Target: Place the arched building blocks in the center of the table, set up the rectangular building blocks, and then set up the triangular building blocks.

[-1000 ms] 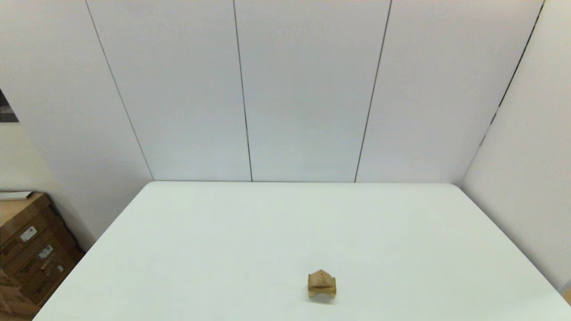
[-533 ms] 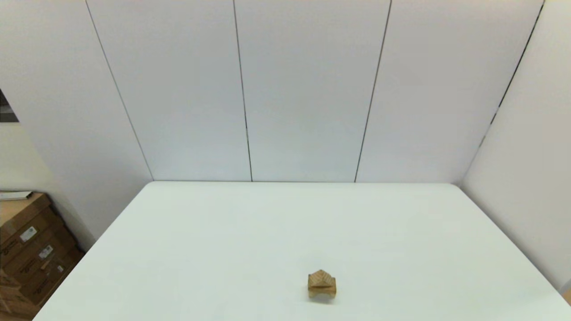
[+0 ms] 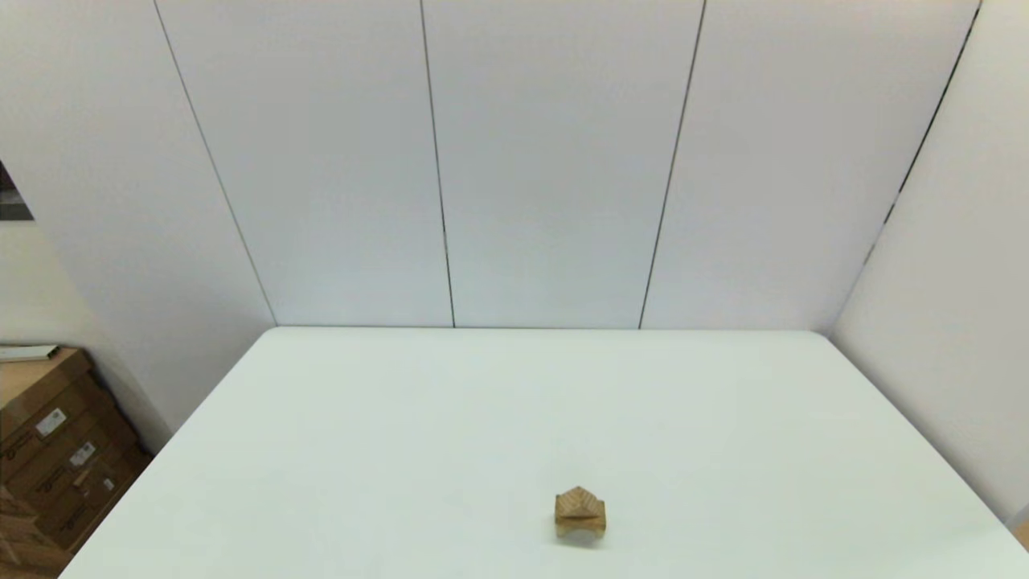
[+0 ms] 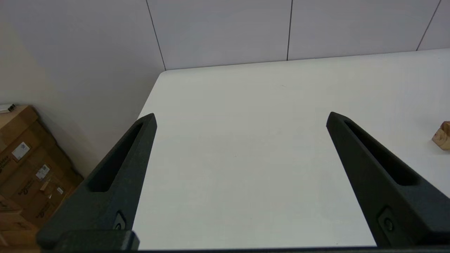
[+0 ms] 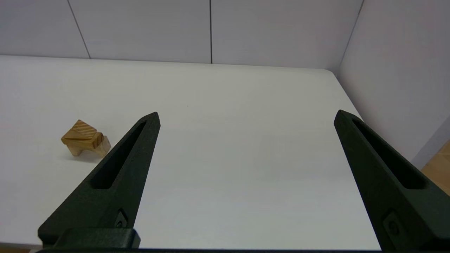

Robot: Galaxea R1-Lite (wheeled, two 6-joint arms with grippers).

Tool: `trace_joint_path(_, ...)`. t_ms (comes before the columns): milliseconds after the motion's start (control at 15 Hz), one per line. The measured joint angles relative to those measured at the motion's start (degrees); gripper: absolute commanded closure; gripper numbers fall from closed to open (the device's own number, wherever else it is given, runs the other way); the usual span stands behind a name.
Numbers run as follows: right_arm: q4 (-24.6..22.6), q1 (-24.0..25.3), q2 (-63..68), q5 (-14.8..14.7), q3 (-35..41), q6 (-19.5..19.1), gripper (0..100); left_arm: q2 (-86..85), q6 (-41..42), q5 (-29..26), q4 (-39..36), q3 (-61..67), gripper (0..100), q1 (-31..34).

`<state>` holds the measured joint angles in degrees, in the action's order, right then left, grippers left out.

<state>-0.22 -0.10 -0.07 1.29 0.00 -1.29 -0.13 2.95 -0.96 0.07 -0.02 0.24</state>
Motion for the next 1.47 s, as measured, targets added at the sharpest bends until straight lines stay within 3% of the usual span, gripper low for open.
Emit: trace_joint_path(1467, -0.02, 0.00, 0.00, 0.00, 0.00, 0.02, 0, 0.06, -0.61, 0.37, -0.07, 0.02, 0, 0.00)
